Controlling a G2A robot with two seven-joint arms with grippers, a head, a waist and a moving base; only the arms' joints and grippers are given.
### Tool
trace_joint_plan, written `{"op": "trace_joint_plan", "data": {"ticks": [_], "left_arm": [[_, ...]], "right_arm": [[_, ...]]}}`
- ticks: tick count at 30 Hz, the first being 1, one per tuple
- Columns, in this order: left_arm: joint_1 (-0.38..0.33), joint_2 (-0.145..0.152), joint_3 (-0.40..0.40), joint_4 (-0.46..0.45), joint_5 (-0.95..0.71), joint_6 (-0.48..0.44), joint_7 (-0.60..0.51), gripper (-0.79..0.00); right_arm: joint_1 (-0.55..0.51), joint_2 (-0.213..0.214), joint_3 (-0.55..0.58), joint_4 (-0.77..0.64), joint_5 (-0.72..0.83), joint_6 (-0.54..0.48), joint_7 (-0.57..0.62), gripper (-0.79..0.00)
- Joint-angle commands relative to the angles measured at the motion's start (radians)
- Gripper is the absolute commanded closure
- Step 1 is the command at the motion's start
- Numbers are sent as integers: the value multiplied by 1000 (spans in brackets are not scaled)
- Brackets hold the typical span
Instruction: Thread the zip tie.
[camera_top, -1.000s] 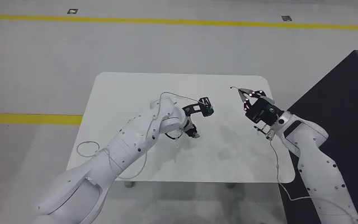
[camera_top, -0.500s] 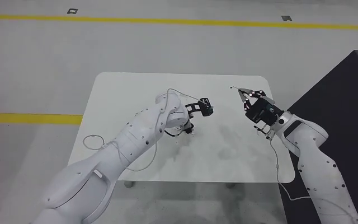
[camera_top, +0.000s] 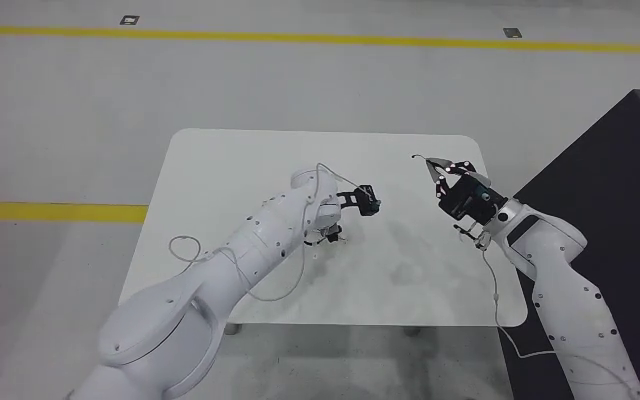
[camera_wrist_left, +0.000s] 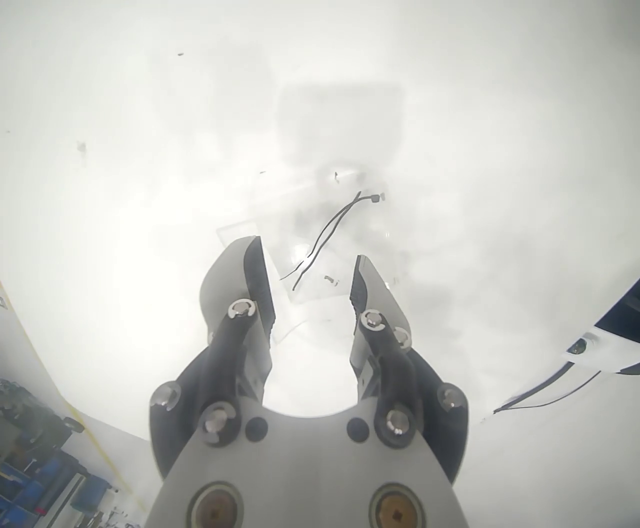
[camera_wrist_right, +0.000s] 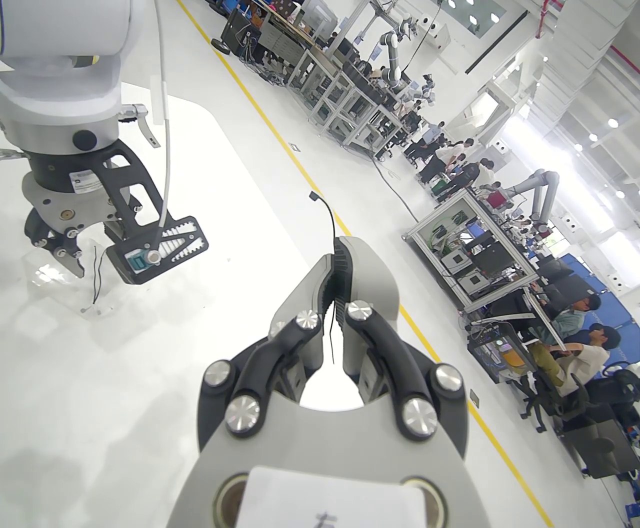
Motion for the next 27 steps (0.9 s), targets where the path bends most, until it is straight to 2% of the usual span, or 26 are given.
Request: {"op": "trace_joint_plan", "data": {"ticks": [1,13,27], "left_arm": [[-3,-14,5,23,-3,-7,2,-299],[-21,-93,35,160,23,0,18,-280],[-32,-166,40,288,44,20,85,-274]], "right_arm": [[0,0,0,0,0,0,0,0],[0,0,0,0,0,0,0,0],[0,0,0,0,0,0,0,0]]}}
